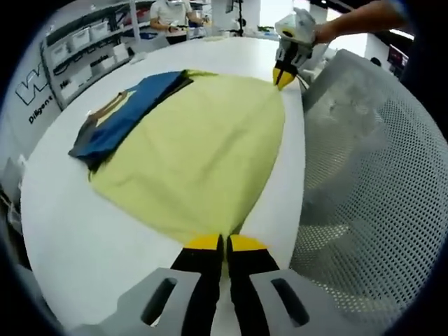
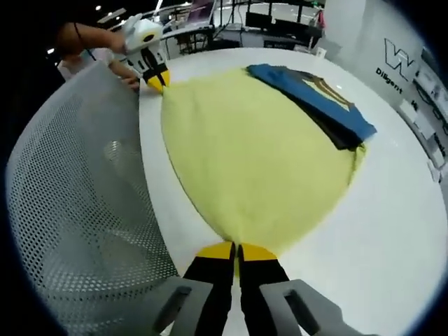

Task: Fold the garment on the visible template until the final outline fits inside the template.

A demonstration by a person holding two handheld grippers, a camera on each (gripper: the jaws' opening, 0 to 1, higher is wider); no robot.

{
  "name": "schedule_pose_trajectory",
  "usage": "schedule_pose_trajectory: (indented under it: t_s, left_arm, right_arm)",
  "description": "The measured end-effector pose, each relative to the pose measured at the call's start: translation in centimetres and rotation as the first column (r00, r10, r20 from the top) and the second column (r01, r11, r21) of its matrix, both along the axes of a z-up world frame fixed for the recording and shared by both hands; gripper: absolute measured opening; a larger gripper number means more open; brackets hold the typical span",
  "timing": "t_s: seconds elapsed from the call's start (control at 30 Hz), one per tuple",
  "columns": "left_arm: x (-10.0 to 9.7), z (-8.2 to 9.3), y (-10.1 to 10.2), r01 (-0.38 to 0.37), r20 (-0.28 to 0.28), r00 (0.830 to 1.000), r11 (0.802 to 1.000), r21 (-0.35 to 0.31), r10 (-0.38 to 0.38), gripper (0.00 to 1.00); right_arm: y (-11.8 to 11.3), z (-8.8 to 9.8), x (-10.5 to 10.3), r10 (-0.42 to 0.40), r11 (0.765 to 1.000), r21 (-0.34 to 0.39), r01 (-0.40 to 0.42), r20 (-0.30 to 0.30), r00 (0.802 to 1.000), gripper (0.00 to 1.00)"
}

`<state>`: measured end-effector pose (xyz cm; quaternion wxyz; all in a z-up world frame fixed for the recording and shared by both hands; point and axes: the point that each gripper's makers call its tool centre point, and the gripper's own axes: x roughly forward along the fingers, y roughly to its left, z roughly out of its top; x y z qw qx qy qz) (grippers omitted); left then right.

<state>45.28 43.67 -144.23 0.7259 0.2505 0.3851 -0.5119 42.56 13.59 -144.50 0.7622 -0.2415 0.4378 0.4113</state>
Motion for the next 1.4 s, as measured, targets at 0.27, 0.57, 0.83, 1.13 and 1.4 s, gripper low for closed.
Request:
schedule_pose_trajectory:
  t_s: [0.27, 0.57, 0.83, 1.13, 1.4]
  left_arm:
    - [0.9, 1.2, 0.4, 0.0, 0.025, 1.0, 1.0, -0.007, 0.0, 0.0]
    - [2.7, 3.8, 0.0, -0.02, 0.069, 0.997, 0.999, -0.048, 0.023, 0.0]
    - [3.8, 6.4, 0.1, -0.02, 0.109, 0.994, 0.996, -0.083, 0.029, 0.0]
    - [5.1, 8.0, 0.3, -0.023, 0.152, 0.988, 0.995, -0.098, 0.038, 0.0]
    - [5.9, 10.2, 0.3, -0.024, 0.174, 0.984, 0.993, -0.117, 0.045, 0.0]
  right_arm:
    - [0.9, 2.1, 1.1, 0.01, 1.0, 0.022, -0.011, 0.038, 0.999, 0.0]
    - [1.0, 4.8, 3.1, 0.002, 0.999, 0.048, -0.006, 0.098, 0.995, 0.0]
    - [1.0, 7.9, 4.3, -0.02, 0.997, 0.079, 0.007, 0.162, 0.987, 0.0]
    - [0.8, 10.6, 5.4, -0.032, 0.996, 0.089, 0.011, 0.233, 0.972, 0.0]
    - [1.3, 13.2, 6.2, -0.038, 0.994, 0.107, 0.008, 0.285, 0.958, 0.0]
